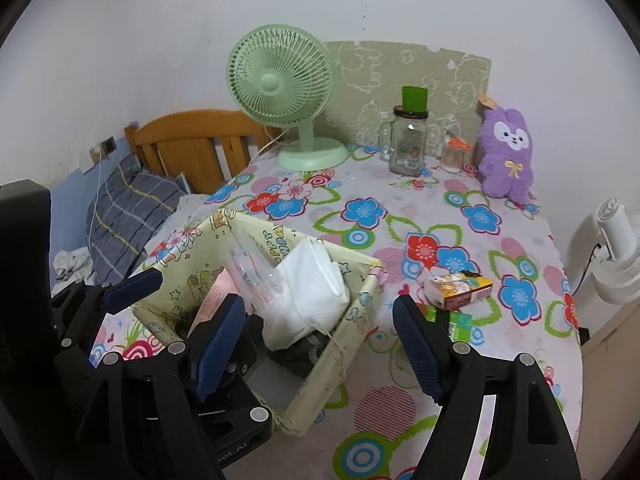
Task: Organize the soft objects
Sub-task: 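Open both grippers above the fabric box to drop the packet and tubes inside, then withdraw both open grippers from the fabric box toward the snack boxes, then move both grippers toward the green tissue pack and cartoon snack box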
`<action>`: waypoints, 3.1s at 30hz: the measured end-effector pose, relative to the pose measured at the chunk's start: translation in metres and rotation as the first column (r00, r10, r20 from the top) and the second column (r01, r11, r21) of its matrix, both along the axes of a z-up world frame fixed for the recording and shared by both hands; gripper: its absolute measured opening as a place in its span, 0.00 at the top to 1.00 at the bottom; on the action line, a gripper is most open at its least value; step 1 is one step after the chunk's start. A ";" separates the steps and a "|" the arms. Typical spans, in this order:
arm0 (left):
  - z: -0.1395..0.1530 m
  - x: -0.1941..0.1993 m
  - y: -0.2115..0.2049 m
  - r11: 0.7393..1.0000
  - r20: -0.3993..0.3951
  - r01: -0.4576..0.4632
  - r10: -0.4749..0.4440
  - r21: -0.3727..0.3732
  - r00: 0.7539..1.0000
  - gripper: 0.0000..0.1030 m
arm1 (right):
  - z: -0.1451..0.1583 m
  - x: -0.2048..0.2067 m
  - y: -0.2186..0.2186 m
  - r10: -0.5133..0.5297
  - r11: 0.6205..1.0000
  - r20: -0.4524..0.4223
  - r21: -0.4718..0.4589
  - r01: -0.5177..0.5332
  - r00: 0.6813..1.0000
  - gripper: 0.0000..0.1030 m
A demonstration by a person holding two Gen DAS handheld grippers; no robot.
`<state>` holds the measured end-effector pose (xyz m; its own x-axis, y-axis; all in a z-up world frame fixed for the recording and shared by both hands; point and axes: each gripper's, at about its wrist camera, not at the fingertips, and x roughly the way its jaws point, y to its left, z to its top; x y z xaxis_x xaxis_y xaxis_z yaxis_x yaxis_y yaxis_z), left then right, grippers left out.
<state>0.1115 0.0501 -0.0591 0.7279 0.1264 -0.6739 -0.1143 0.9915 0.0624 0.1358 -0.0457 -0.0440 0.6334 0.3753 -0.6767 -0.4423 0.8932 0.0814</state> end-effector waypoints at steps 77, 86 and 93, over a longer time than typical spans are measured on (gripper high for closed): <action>-0.013 0.019 -0.154 0.981 0.002 0.187 -0.187 -0.043 0.982 0.01 | -0.012 0.003 -0.160 -0.179 0.984 0.106 -0.001 0.180 0.978 0.00; -0.030 0.043 -0.155 0.986 -0.027 0.157 -0.159 -0.058 0.987 0.01 | -0.028 0.033 -0.160 -0.157 0.987 0.072 -0.011 0.159 0.985 0.00; -0.043 0.062 -0.162 0.985 -0.059 0.164 -0.167 -0.048 0.984 0.01 | -0.043 0.053 -0.164 -0.133 0.991 0.048 -0.021 0.134 0.990 0.00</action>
